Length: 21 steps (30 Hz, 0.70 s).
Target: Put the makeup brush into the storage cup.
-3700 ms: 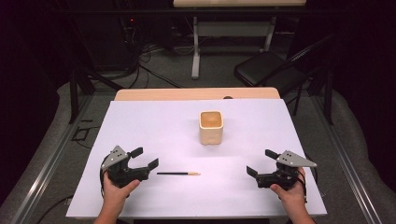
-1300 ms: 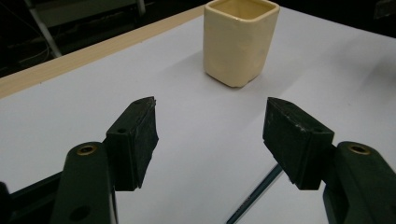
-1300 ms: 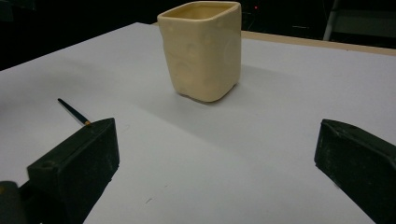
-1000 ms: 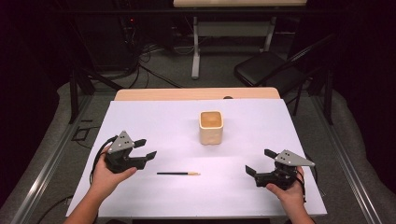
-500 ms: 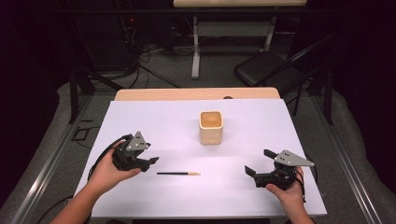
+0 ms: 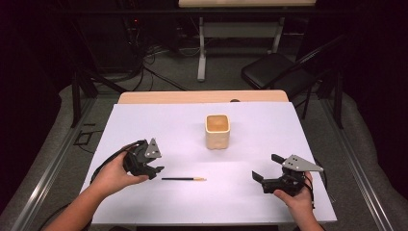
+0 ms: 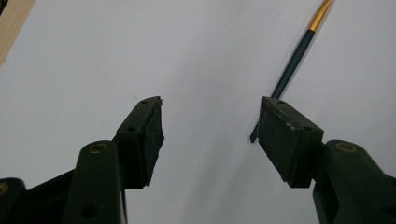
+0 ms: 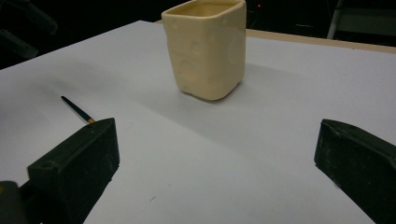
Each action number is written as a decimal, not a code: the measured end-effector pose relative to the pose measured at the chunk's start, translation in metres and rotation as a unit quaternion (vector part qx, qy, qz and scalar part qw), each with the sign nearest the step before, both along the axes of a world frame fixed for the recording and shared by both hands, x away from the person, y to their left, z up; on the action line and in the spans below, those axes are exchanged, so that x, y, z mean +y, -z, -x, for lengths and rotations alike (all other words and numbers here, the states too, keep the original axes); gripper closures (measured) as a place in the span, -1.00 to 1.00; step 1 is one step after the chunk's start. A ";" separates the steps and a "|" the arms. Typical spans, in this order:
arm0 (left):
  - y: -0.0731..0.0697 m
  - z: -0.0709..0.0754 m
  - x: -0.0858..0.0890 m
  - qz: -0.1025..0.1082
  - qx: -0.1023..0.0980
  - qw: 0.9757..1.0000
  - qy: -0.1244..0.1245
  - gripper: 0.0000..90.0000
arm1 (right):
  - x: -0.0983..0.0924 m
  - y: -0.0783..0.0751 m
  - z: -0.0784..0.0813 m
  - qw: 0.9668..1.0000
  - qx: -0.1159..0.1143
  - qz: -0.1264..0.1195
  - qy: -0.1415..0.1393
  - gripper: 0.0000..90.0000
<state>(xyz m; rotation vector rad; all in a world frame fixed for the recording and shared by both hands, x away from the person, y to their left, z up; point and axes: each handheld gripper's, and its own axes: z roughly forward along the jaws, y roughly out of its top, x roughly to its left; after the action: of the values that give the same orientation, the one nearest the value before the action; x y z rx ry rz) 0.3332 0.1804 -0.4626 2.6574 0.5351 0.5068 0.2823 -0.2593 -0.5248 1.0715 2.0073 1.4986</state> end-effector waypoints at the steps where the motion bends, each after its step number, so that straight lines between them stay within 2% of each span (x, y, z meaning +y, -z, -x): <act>1: 0.000 0.000 -0.001 -0.002 0.000 1.000 0.002 -0.10 | 0.000 0.000 0.000 1.000 0.000 0.000 0.000 -1.00; 2: 0.000 0.000 -0.001 -0.002 0.000 1.000 0.002 -0.10 | 0.000 0.000 0.000 1.000 0.000 0.000 -0.001 -1.00; 3: 0.000 0.000 -0.002 -0.013 0.004 1.000 0.005 -0.09 | 0.000 0.000 0.000 1.000 0.001 0.000 0.000 -1.00; 8: -0.001 -0.001 -0.004 -0.037 0.008 0.999 0.016 -0.07 | 0.001 0.000 0.000 1.000 0.002 0.000 -0.002 -1.00; 11: -0.002 -0.002 -0.006 -0.057 0.000 0.998 0.023 -0.06 | 0.001 0.000 0.000 1.000 0.002 -0.001 -0.002 -1.00; 15: -0.003 -0.003 -0.007 -0.068 -0.002 0.997 0.032 0.00 | 0.001 0.001 0.000 1.000 0.002 0.000 -0.003 -1.00; 17: -0.003 -0.005 -0.008 -0.085 -0.008 0.995 0.042 0.01 | 0.001 0.001 0.000 1.000 0.003 0.000 -0.003 -1.00; 21: -0.003 -0.007 -0.009 -0.099 -0.004 0.994 0.052 0.01 | 0.001 0.001 0.000 1.000 0.003 -0.001 -0.003 -1.00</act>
<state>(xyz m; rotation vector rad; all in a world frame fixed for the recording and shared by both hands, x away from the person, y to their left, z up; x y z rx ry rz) 0.3400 0.1712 -0.4594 2.8514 0.3581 0.5640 0.2825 -0.2582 -0.5254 1.0709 2.0159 1.5021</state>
